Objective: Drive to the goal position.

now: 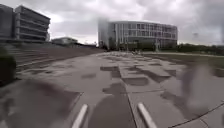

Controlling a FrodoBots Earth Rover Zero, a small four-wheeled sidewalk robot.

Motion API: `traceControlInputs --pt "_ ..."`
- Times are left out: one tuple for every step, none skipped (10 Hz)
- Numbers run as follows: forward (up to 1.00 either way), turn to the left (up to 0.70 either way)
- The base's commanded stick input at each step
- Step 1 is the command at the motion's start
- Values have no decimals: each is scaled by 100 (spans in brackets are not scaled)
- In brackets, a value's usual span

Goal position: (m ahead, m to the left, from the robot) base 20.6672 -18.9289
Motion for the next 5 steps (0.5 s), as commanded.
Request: traceControlInputs --pt "100 0" --pt "100 0" --pt "100 0" --pt "100 0" --pt "100 0"
